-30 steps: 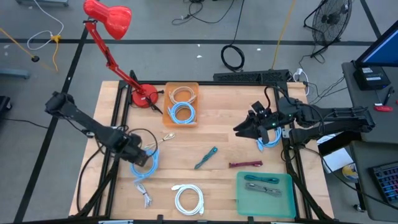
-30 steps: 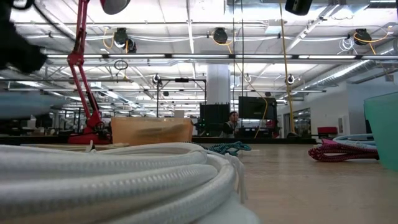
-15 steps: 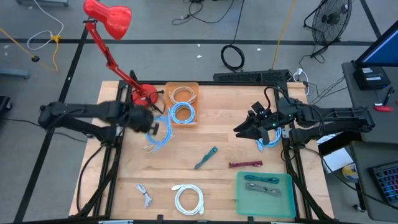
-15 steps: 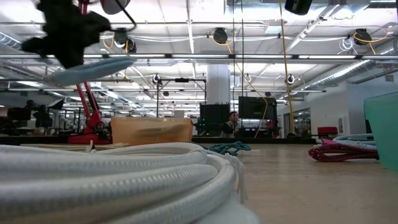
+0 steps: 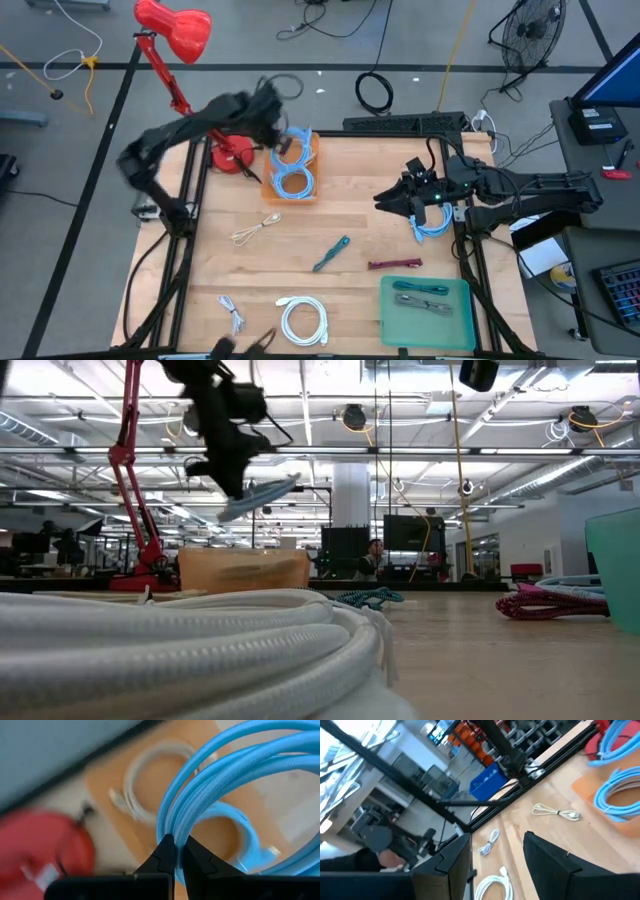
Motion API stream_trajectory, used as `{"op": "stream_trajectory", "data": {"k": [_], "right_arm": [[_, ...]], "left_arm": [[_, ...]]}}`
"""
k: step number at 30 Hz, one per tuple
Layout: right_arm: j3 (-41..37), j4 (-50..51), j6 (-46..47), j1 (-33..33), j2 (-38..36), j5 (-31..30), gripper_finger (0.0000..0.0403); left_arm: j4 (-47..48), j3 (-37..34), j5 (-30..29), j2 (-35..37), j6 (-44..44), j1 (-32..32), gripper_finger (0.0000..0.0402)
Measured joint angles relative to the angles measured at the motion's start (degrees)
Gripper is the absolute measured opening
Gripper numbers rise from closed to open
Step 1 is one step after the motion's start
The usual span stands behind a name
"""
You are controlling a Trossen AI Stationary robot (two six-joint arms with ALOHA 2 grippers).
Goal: Pick & Place USB Port
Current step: Put the left light blue wire cable into the the orange bin
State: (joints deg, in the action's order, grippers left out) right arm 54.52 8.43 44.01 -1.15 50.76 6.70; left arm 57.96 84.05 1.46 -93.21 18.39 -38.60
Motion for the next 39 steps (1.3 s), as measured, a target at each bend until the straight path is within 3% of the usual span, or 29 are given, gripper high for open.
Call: {"op": "stream_trajectory", "data": {"k": [5, 10, 16, 30, 39], "right_arm": [[0.0, -0.01, 1.76, 0.0, 0.0, -2.67, 0.0171], [0.0, 0.0, 3.29, -0.17, 0.0, -3.69, 0.0171], [0.0, 0.0, 3.32, -0.46, 0.0, -5.21, 0.0171], [0.0, 0.13, 2.88, -0.29, 0.02, -11.55, 0.0171], [0.0, 0.07, 2.94, 0.79, 0.04, -12.76, 0.0171]], "left_arm": [[6.68, 15.57, 2.23, -14.28, -14.47, -3.59, 0.001], [10.42, 22.41, 4.07, -21.54, -23.68, -6.32, 0.001], [12.66, 22.39, -1.21, -23.35, -30.66, -9.0, 0.001], [8.42, 22.29, 0.28, -23.89, -36.3, -7.26, 0.001], [8.88, 22.12, -0.03, -28.58, -37.96, -5.44, 0.001]]}}
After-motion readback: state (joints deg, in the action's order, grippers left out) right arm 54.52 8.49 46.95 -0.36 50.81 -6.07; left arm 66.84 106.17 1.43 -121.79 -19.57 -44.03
